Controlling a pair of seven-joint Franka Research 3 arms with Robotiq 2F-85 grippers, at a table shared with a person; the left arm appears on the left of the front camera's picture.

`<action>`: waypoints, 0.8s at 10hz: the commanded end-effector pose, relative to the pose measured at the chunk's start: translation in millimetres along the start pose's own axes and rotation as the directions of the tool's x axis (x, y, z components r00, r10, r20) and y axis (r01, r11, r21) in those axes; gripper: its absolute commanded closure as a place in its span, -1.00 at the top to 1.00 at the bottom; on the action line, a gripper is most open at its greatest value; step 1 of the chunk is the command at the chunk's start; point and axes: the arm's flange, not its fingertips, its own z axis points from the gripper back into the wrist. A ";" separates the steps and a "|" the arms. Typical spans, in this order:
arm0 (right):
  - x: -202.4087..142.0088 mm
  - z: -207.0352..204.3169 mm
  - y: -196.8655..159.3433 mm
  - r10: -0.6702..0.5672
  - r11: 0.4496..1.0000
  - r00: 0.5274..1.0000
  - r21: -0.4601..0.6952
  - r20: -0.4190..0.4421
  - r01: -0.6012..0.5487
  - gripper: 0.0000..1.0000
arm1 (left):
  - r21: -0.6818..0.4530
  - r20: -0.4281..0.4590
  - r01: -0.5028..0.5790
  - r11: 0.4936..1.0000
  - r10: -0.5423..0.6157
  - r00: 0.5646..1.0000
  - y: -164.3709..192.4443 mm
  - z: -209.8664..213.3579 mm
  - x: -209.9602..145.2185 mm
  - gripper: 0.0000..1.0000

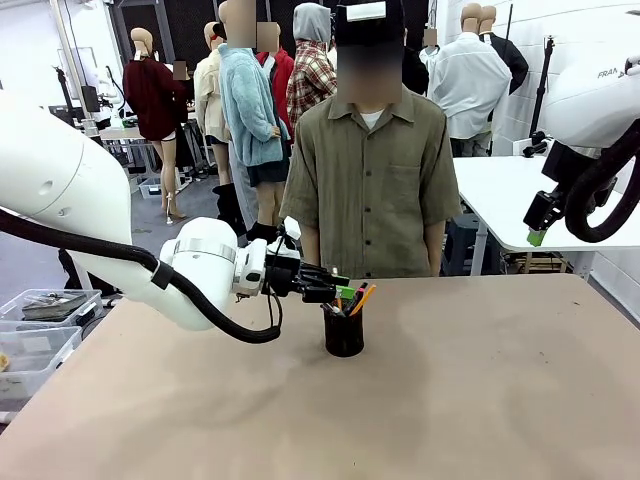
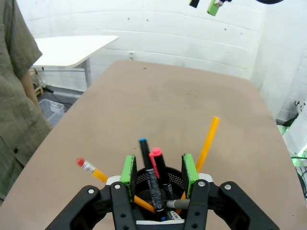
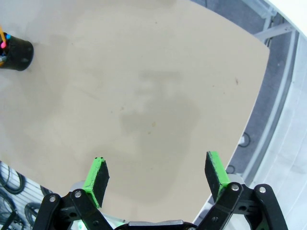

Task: Place the pens into the pen holder.
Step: Pick up a writing instrument from the table and place it into the Pen holder.

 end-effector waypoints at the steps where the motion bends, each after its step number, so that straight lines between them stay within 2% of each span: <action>1: -2.8 -1.3 2.0 -0.001 1.000 1.000 -0.016 -0.007 0.001 1.00 | 0.030 0.028 0.038 0.999 -0.039 0.999 -6.6 18.0 10.0 0.02; 3: -2.8 -1.3 2.0 -0.001 1.000 1.000 -0.016 -0.007 0.001 1.00 | 0.061 0.031 0.057 0.997 -0.059 0.998 -9.3 33.6 22.4 0.02; 6: -2.8 -1.3 2.0 -0.001 1.000 1.000 -0.016 -0.007 0.001 1.00 | 0.085 -0.035 0.059 0.995 -0.056 0.998 -7.7 76.4 55.4 0.02; 7: -2.8 -1.3 2.0 -0.001 1.000 1.000 -0.016 -0.007 0.001 1.00 | 0.117 -0.082 0.054 0.992 -0.045 0.996 -8.9 99.9 71.2 0.02; 8: -2.8 -1.3 2.0 -0.001 1.000 1.000 -0.016 -0.007 0.001 1.00 | 0.147 -0.174 -0.007 0.989 0.032 0.984 -13.1 126.4 88.6 0.02</action>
